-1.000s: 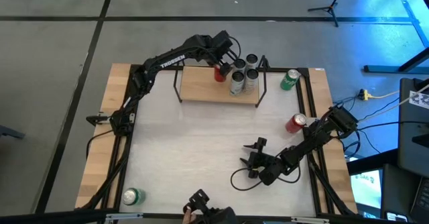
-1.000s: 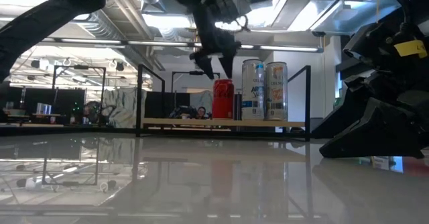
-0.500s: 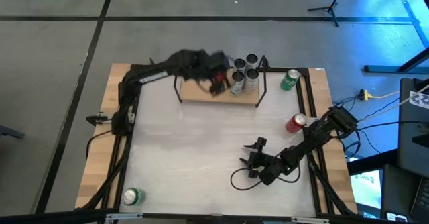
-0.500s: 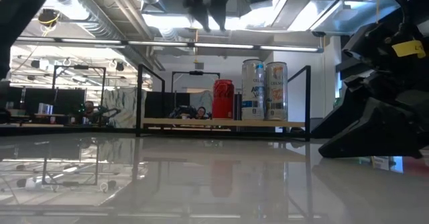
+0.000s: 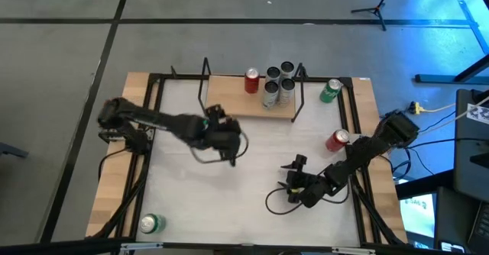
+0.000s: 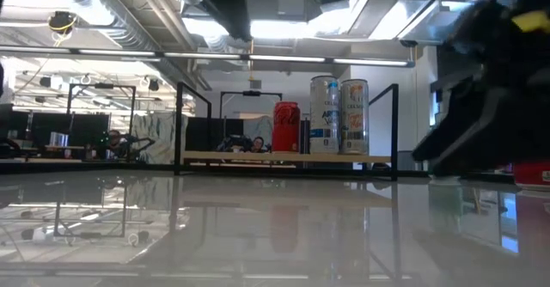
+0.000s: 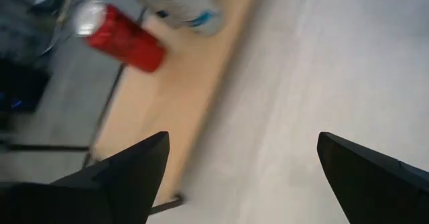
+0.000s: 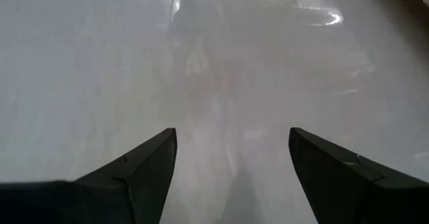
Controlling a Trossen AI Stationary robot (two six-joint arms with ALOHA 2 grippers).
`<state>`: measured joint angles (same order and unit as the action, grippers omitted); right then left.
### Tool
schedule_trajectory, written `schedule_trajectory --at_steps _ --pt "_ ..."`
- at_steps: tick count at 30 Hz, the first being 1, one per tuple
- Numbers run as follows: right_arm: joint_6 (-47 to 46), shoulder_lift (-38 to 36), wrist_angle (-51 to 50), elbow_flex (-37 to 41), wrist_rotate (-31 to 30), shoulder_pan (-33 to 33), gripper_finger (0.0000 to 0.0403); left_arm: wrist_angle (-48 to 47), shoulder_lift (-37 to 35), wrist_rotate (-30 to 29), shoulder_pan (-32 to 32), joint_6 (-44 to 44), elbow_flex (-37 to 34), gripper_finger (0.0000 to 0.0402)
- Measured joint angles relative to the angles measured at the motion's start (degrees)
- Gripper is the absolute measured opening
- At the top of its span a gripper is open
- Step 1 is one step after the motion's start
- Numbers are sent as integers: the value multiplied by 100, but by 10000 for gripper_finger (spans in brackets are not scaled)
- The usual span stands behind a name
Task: Place canned beverage on shelf
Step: Put the red soda can on the shelf aligned with the other red soda can
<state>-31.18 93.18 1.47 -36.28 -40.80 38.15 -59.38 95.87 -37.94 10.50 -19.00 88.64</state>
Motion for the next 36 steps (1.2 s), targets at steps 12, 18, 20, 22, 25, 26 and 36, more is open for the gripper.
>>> schedule_trajectory --at_steps 12,18,20,22,25,26,36 --pt "-634 -2001 -5572 -2416 457 -361 286 4569 -1359 598 516 834 -3536 369" --pt "-1937 -2196 -8747 -4034 1151 -1106 286 6416 -1330 858 516 1213 -4514 369" --pt "-2175 -2201 -9198 -4313 1374 -1321 286 6716 -1329 936 522 1212 -4741 369" --pt "-2208 -2287 -9010 -4361 1618 -1482 286 7065 -1324 1006 539 1208 -4935 369" --pt "-1957 -2370 -8974 -4360 2121 -1721 286 7502 -1324 1092 547 1204 -5190 369" --pt "-2019 -2371 -9105 -4343 2184 -1857 286 7589 -1324 1114 547 1204 -5257 369" --pt "-1941 -2522 -9127 -3483 2836 -3126 286 7820 -1324 1227 547 1159 -5357 369"
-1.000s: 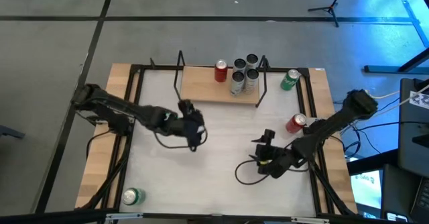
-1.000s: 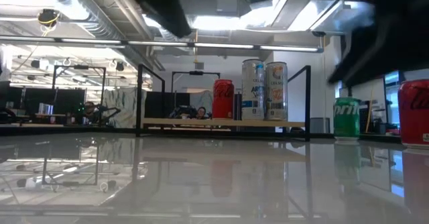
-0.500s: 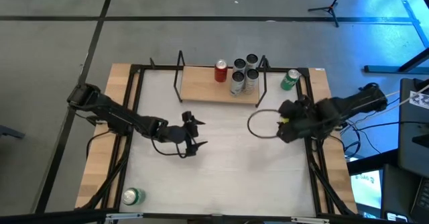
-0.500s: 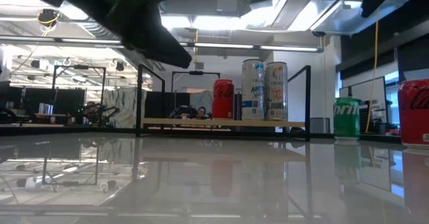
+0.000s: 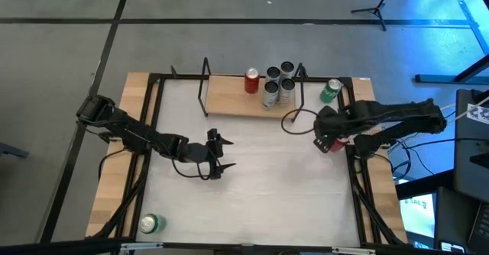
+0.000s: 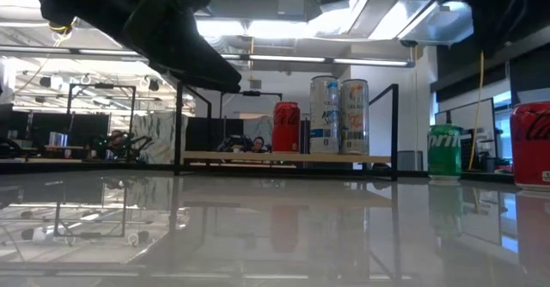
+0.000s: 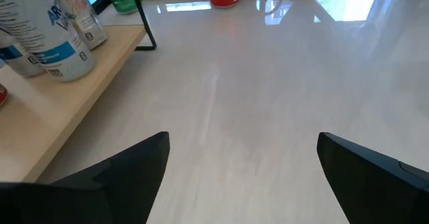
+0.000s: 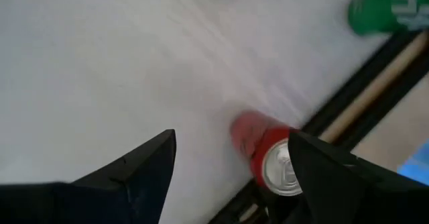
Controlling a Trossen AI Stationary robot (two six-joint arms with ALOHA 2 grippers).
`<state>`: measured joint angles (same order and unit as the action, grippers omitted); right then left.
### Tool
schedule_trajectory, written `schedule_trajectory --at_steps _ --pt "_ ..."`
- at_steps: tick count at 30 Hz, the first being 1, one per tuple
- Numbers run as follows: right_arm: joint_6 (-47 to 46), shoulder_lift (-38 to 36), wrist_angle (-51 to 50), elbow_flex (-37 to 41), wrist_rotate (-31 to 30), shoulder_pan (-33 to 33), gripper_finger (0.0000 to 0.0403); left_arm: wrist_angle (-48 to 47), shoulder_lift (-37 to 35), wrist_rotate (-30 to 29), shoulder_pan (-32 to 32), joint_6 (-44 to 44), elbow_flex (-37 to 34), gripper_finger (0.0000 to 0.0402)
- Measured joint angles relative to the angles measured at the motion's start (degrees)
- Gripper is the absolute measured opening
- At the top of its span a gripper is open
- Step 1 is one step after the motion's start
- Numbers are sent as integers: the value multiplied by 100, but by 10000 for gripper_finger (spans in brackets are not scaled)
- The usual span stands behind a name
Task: Place canned beverage on shelf
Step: Put the red soda can on the shelf aligned with the other red soda can
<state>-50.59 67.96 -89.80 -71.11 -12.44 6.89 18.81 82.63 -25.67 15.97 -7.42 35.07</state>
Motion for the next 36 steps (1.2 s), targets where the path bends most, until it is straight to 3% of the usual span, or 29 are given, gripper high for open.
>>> schedule_trajectory --at_steps 11,14,26,36 --pt "804 61 -4 919 -83 -1367 286 21 2 11 -2 -186 0 369" --pt "998 49 -31 1075 222 -1543 286 19 2 11 -2 -286 0 369" --pt "1139 53 -45 1930 641 -1720 286 13 2 9 17 -315 0 369" --pt "1309 52 -41 2011 1079 -1707 286 22 2 -30 17 -301 2 369"
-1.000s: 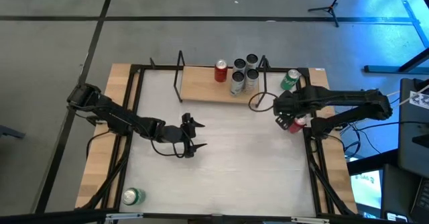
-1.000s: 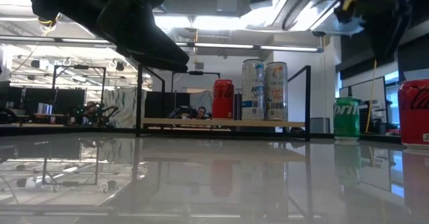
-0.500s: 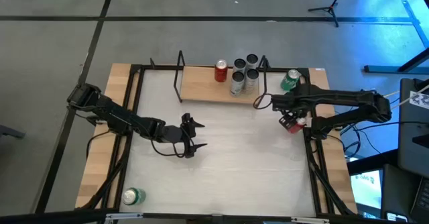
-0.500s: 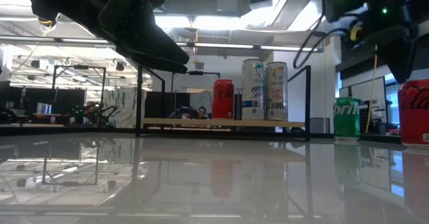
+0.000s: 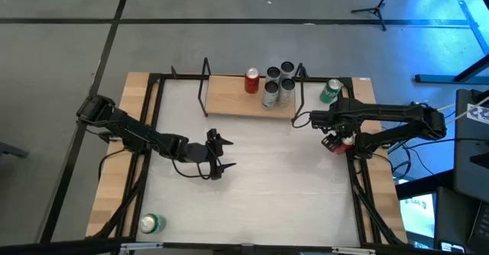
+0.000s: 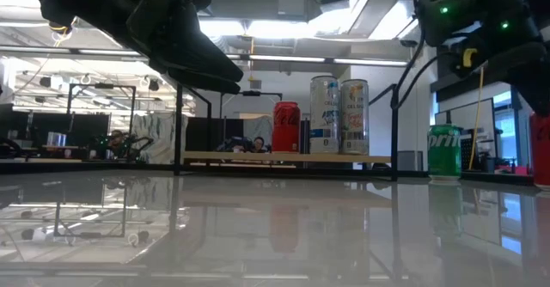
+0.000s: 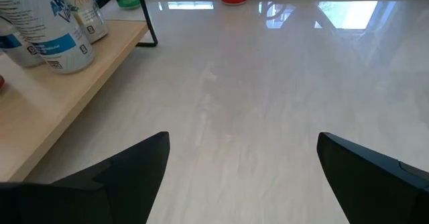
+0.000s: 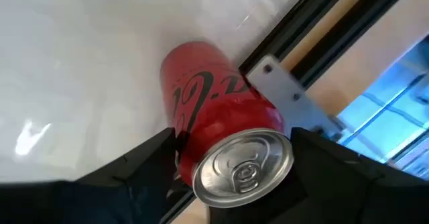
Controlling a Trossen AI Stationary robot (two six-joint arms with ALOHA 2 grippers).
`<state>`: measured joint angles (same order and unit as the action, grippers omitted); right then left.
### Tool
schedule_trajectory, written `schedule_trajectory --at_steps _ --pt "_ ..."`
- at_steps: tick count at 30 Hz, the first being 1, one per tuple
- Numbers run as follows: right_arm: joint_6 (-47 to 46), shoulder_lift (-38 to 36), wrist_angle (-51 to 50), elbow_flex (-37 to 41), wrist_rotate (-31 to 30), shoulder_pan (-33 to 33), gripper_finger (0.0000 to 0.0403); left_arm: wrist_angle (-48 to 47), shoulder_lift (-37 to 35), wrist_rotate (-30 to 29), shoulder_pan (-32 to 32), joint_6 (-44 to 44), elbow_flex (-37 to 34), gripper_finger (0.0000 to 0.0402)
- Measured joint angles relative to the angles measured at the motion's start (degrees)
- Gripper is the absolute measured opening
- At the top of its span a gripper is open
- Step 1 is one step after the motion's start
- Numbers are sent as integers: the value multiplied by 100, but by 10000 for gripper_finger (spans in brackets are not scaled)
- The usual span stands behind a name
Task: Place canned beverage on shelf
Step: Put the red soda can on the shelf aligned with the other red soda can
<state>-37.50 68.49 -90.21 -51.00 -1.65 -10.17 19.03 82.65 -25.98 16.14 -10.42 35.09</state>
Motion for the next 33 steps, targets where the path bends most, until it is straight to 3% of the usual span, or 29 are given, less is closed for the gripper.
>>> schedule_trajectory --at_steps 16,28,33 --pt "200 0 37 15 1145 2 286 -1 2 46 4 -10 0 369" --pt "819 1 1413 9 1533 9 286 8 2 48 2 1 0 369" --pt "831 2 1161 -352 1622 9 286 10 2 -2 2 5 0 369"
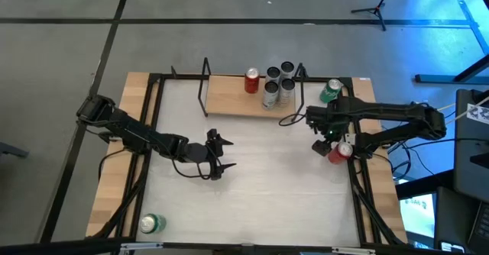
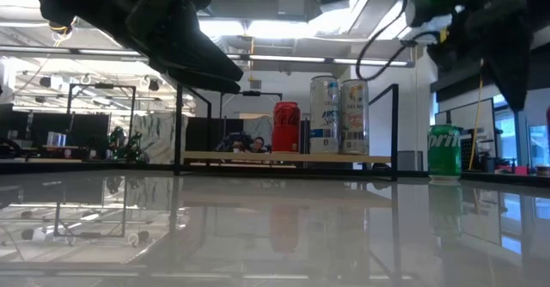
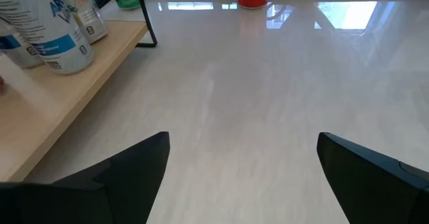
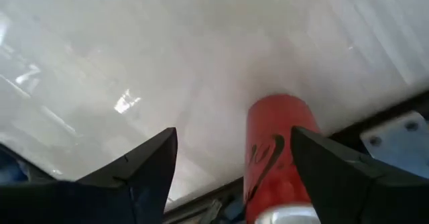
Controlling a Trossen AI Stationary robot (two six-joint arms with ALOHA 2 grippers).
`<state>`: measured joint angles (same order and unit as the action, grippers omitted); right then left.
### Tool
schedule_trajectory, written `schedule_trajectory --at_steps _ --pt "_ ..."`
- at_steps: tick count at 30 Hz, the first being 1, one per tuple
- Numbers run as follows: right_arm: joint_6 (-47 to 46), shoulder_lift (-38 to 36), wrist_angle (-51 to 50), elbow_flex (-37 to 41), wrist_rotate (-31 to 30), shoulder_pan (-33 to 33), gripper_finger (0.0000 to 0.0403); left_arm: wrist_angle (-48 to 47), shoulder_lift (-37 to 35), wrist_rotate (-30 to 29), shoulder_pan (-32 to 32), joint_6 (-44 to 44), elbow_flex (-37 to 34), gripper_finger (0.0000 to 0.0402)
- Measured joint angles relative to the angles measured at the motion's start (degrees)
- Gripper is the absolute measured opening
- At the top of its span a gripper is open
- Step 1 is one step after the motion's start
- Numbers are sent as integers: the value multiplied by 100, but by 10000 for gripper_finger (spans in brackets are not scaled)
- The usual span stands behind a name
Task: Place canned beverage on shelf
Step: Put the red soda can on the shelf aligned with the other red soda can
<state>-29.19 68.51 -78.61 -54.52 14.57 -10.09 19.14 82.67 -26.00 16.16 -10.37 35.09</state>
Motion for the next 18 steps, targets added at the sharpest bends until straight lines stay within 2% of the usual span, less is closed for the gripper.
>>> schedule_trajectory --at_steps 3,7,12,18 --pt "-219 -1 -466 -474 -130 37 286 2 0 -8 0 0 0 369" --pt "-1013 -2 -892 -903 -141 476 286 0 0 -18 0 2 0 369" --pt "-2013 -10 -1122 -807 -53 1229 286 -2 0 -22 0 2 0 369" --pt "-2453 79 -1128 -542 -202 1665 286 22 0 -24 0 33 0 369"
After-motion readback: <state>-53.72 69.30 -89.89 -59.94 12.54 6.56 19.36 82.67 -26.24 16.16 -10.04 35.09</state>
